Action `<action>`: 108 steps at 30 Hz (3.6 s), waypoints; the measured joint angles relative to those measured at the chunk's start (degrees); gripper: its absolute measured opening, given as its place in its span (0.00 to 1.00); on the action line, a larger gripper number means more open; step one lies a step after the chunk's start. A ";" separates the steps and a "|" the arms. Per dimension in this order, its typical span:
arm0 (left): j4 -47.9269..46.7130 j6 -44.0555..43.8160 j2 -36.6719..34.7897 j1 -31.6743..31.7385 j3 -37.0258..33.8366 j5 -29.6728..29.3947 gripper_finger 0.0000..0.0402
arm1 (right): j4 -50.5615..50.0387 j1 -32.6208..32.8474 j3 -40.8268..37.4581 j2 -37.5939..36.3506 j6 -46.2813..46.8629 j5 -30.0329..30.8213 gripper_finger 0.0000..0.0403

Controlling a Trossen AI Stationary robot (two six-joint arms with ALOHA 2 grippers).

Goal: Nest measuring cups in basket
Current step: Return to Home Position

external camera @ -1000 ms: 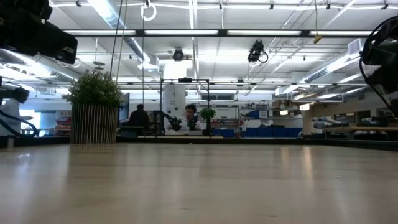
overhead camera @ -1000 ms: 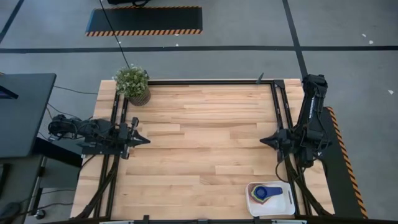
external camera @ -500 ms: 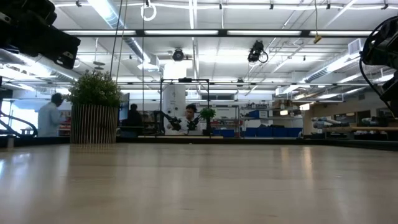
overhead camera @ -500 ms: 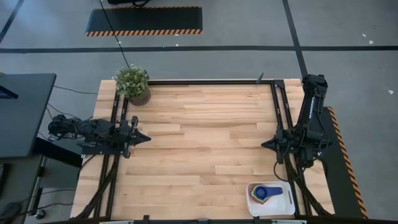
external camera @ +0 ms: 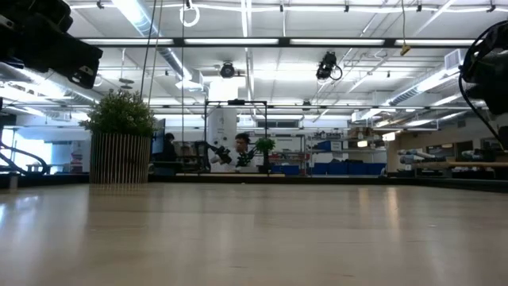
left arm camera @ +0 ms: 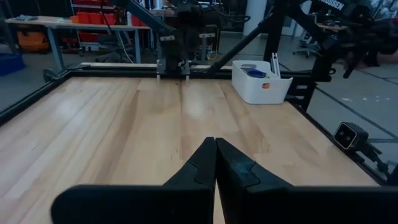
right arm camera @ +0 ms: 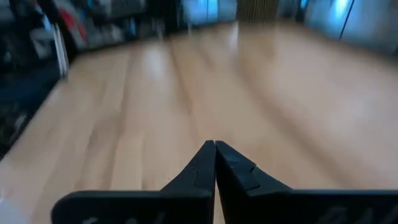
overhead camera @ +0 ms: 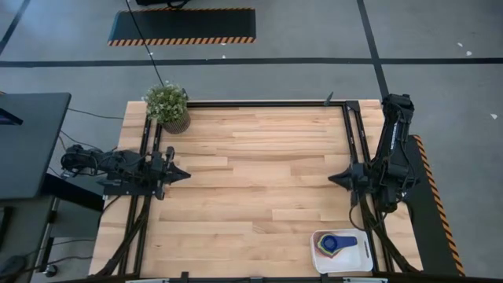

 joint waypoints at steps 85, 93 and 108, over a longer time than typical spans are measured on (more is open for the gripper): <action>0.44 6.84 0.02 0.02 0.02 -0.63 0.03 | 21.87 -41.46 13.68 -24.86 -70.25 -2.28 0.04; 0.46 6.88 0.02 0.02 0.02 -0.63 0.03 | 30.22 -41.49 9.33 -25.24 -76.31 -15.28 0.04; 0.46 7.04 0.02 0.02 0.02 -0.64 0.03 | 60.92 -45.66 -9.65 -25.18 -86.53 -24.63 0.04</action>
